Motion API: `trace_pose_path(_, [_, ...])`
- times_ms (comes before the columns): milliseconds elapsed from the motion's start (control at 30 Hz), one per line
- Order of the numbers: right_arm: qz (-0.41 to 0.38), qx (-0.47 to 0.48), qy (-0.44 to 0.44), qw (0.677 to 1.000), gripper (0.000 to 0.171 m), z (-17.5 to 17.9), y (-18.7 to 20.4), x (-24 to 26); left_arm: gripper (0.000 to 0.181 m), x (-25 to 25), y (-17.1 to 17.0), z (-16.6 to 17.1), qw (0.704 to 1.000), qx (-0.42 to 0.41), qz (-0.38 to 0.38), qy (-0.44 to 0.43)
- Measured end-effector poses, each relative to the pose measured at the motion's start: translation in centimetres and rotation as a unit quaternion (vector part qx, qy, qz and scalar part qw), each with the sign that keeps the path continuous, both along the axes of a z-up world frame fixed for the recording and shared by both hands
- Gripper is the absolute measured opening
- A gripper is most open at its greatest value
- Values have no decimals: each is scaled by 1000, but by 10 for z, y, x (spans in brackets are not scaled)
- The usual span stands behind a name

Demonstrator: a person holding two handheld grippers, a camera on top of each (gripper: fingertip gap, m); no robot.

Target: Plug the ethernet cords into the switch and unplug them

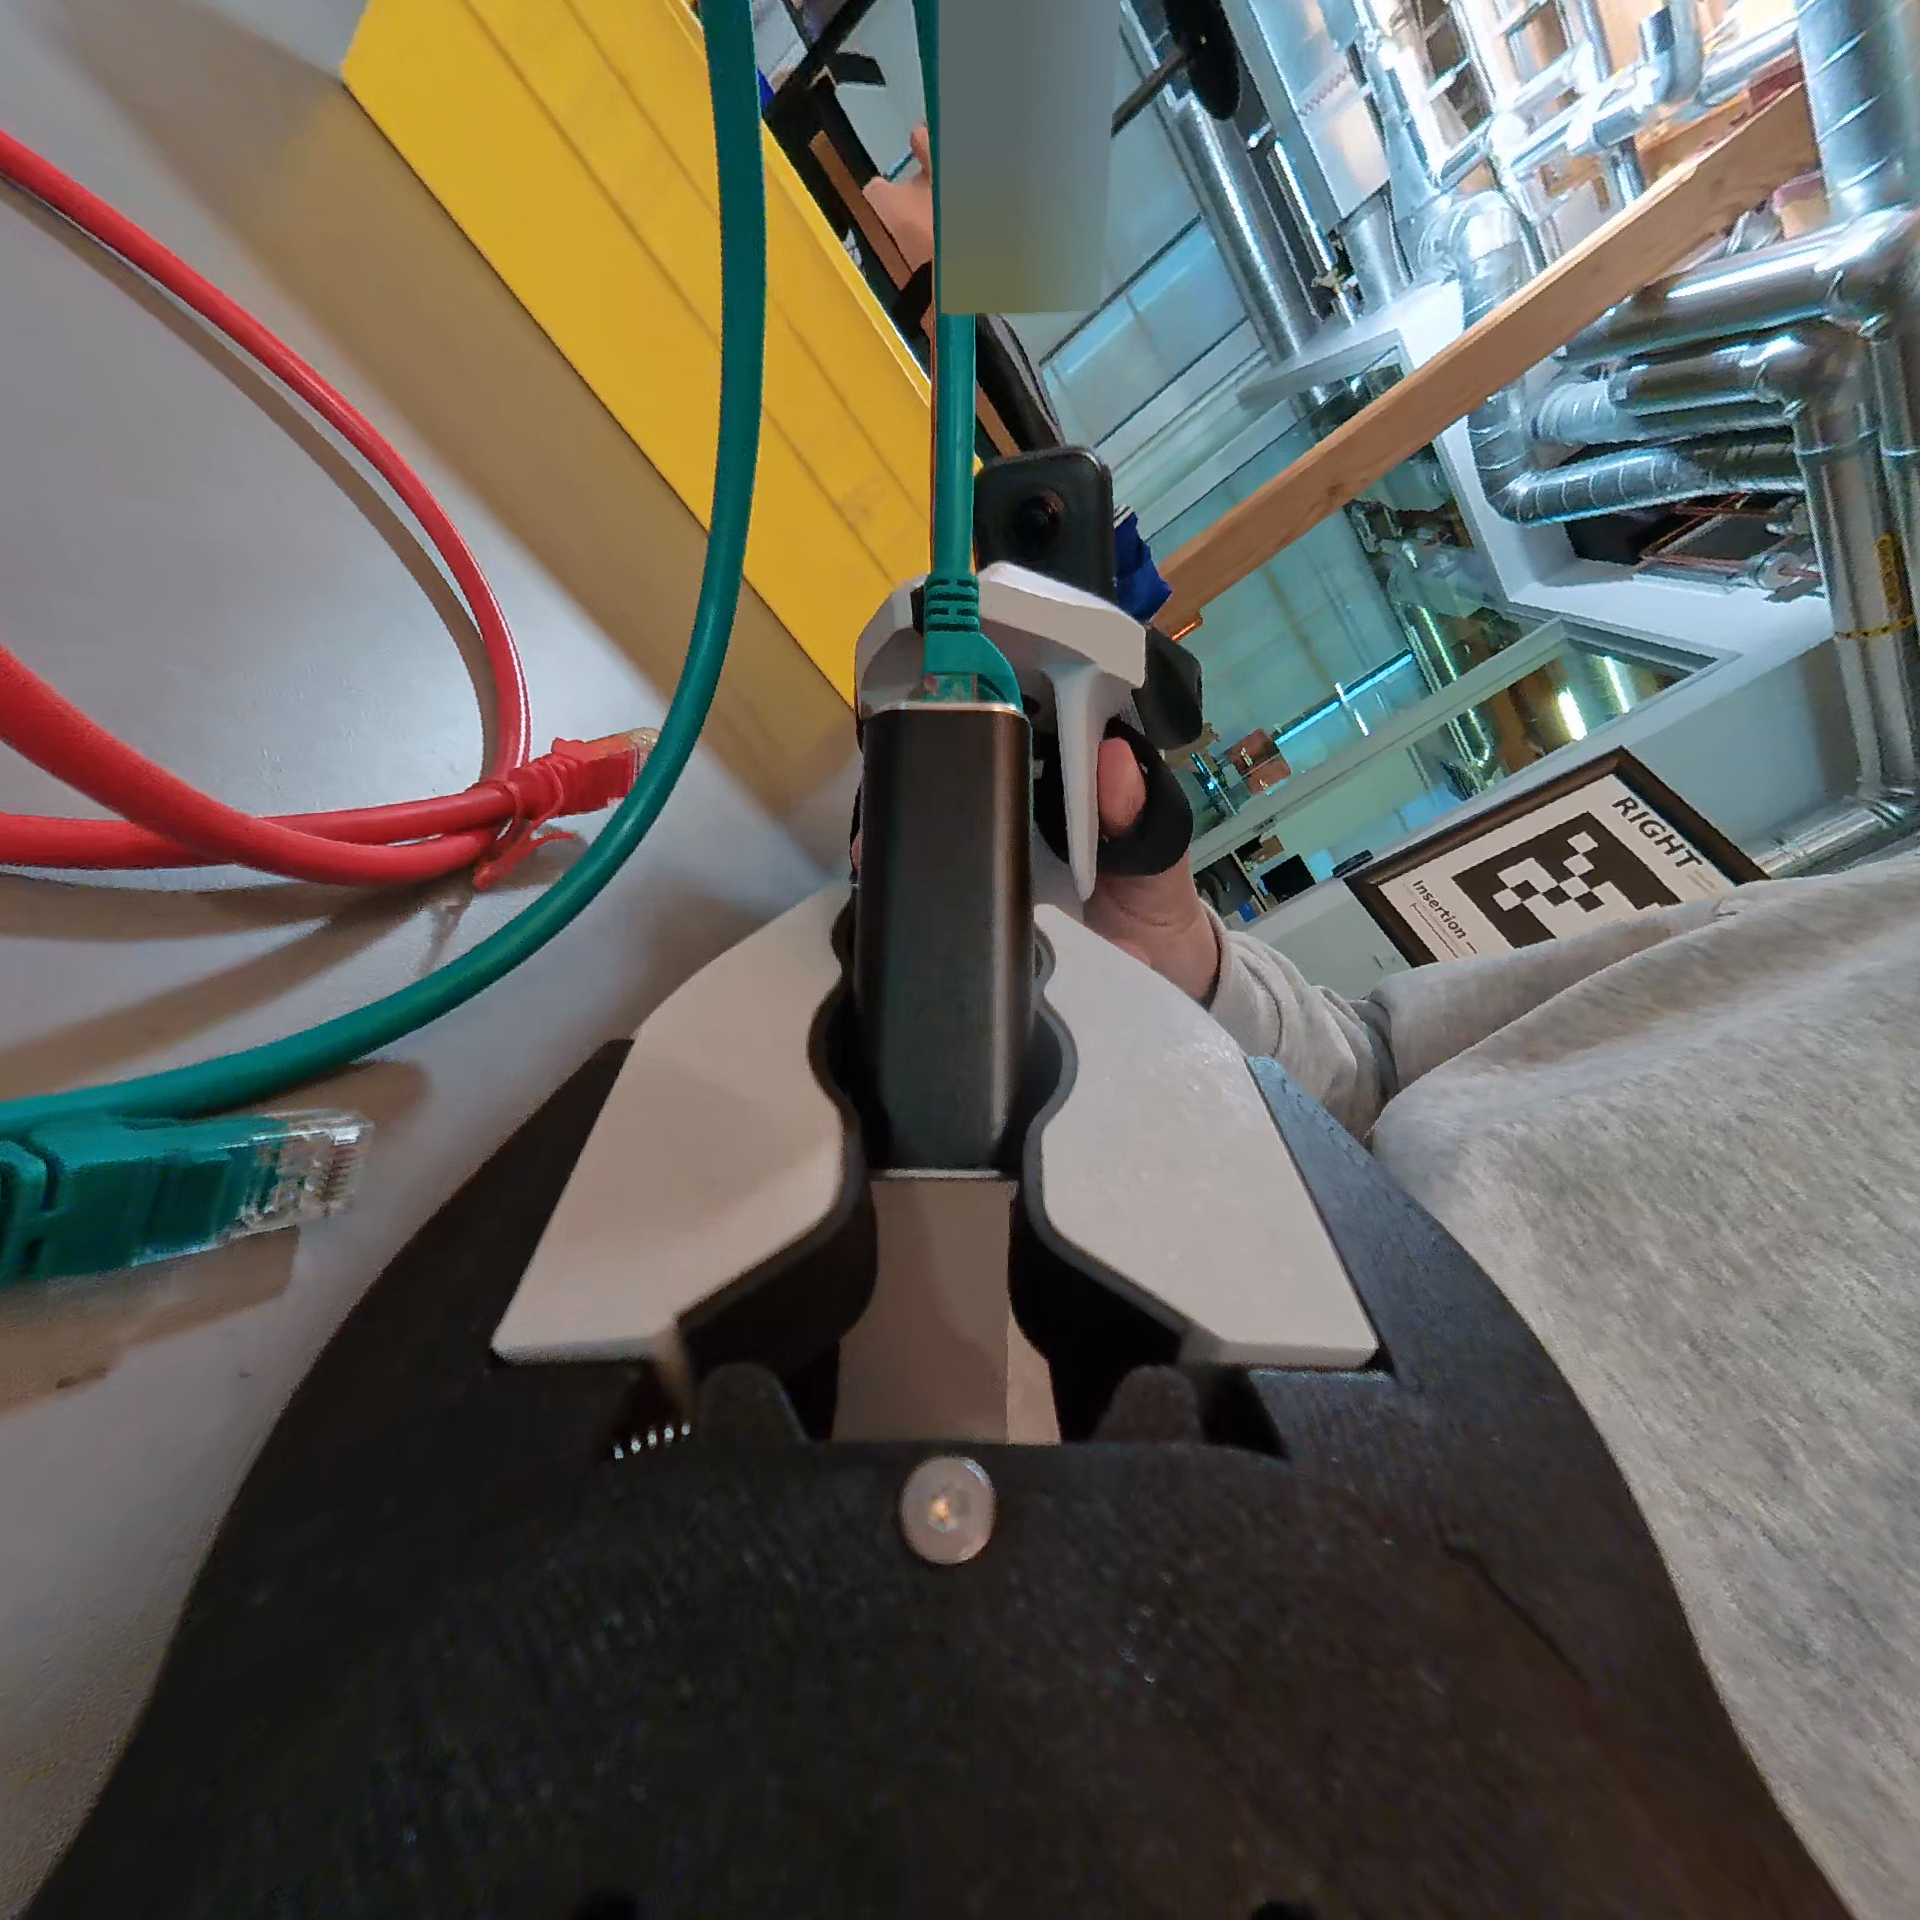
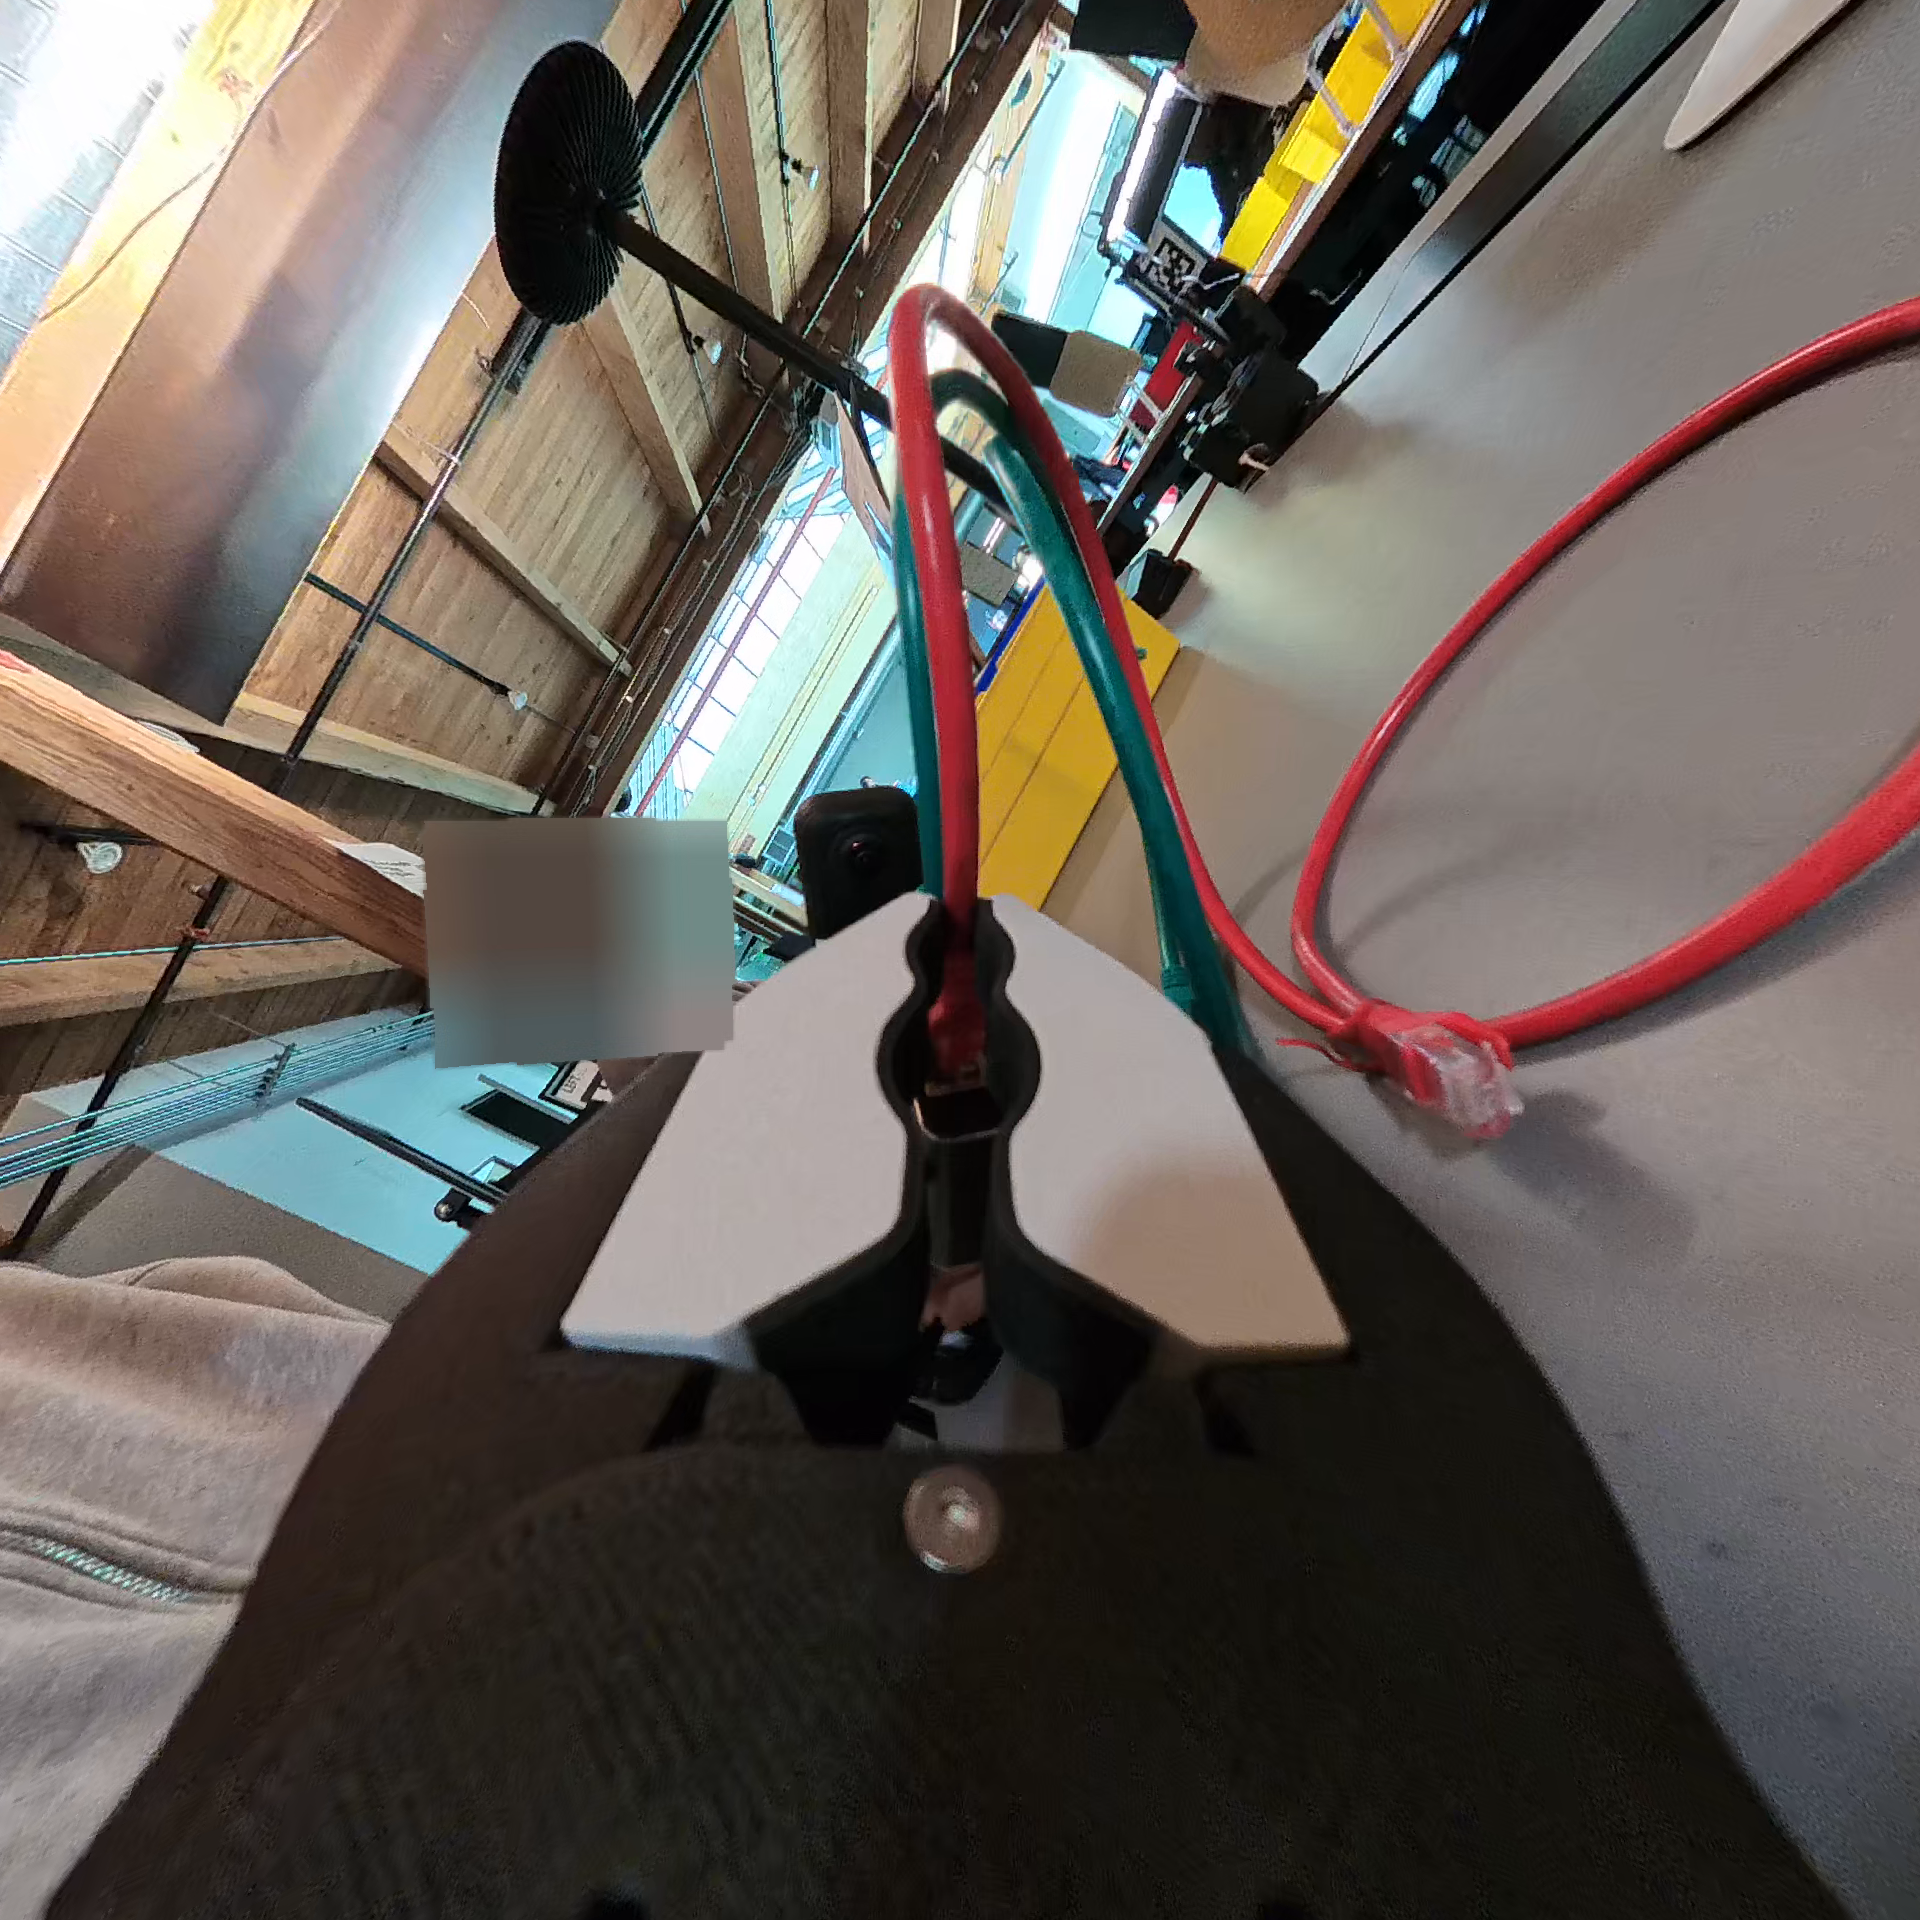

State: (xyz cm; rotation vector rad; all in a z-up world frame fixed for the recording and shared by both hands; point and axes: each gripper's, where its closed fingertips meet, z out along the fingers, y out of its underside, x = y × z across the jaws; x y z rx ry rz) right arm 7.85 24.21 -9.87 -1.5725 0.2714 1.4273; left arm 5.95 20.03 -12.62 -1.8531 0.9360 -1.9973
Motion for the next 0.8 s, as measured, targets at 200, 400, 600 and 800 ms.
trace_pose_path(200, [-33,5,7,999,8,-2,1,0,24,0,6,1,1000,-4,22,-4])
trace_pose_path(400, [-54,8,17,998,8,-3,0,-2,25,-2,12,4,999,-18,34,-19])
trace_pose_path(600, [-67,12,20,997,8,-2,0,-2,25,-2,13,6,999,-28,34,-25])
trace_pose_path(800, [-81,18,0,997,9,-2,3,-7,25,-6,20,11,995,-76,36,-48])
